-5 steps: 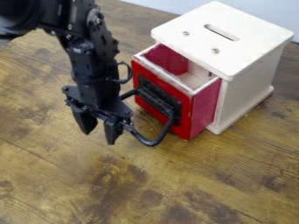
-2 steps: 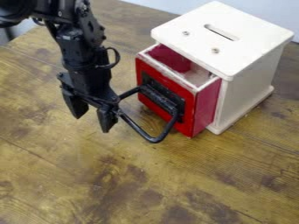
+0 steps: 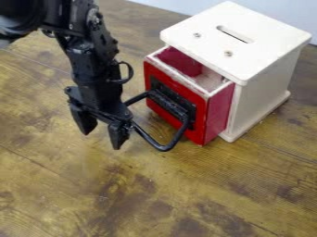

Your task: Close the drawer

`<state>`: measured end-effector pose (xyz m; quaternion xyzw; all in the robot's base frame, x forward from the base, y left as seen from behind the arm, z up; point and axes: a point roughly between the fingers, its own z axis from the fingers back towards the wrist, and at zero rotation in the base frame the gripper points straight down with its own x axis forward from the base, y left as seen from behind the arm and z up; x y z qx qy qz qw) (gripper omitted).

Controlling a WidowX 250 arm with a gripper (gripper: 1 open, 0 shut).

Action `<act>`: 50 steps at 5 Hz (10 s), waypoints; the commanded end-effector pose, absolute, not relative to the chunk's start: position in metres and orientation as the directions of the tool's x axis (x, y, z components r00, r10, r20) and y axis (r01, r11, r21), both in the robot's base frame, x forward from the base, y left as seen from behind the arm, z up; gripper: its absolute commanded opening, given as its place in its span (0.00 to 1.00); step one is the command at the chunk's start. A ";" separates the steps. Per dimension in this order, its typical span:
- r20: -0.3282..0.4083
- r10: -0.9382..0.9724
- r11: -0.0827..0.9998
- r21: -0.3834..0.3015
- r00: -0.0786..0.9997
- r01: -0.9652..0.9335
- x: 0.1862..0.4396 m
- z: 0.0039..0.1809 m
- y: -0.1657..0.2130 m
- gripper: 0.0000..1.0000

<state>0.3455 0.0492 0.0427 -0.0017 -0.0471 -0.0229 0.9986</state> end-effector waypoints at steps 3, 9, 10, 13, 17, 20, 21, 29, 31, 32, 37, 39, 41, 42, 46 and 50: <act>0.171 -0.119 0.993 0.011 0.978 0.119 0.376 0.065 0.048 1.00; 0.187 -0.194 0.981 0.030 0.963 0.192 0.373 0.076 0.031 1.00; 0.201 -0.178 0.984 0.034 0.963 0.174 0.374 0.081 0.039 1.00; 0.168 -0.193 0.981 0.012 0.967 0.193 0.381 0.075 0.047 1.00; 0.134 -0.197 0.980 0.009 0.971 0.197 0.375 0.061 0.017 1.00; 0.157 -0.109 0.994 0.012 0.982 0.108 0.377 0.062 0.001 1.00; 0.163 -0.093 0.996 0.006 0.982 0.093 0.377 0.065 -0.001 1.00; 0.217 -0.034 0.999 -0.002 0.976 0.036 0.380 0.090 -0.039 1.00; 0.203 -0.038 0.999 -0.008 0.979 0.040 0.380 0.097 -0.052 1.00; 0.199 -0.054 0.998 -0.010 0.978 0.058 0.379 0.091 -0.048 1.00; 0.146 -0.195 0.981 0.003 0.970 0.196 0.375 0.081 -0.033 1.00; 0.207 -0.198 0.980 0.021 0.958 0.198 0.380 0.104 -0.029 1.00; 0.210 -0.231 0.972 0.014 0.950 0.233 0.379 0.102 -0.038 1.00; 0.183 -0.253 0.966 0.001 0.950 0.257 0.375 0.088 -0.045 1.00; 0.141 -0.213 0.977 0.008 0.967 0.214 0.366 0.067 -0.048 1.00; 0.209 -0.141 0.990 0.011 0.968 0.142 0.352 0.109 -0.022 1.00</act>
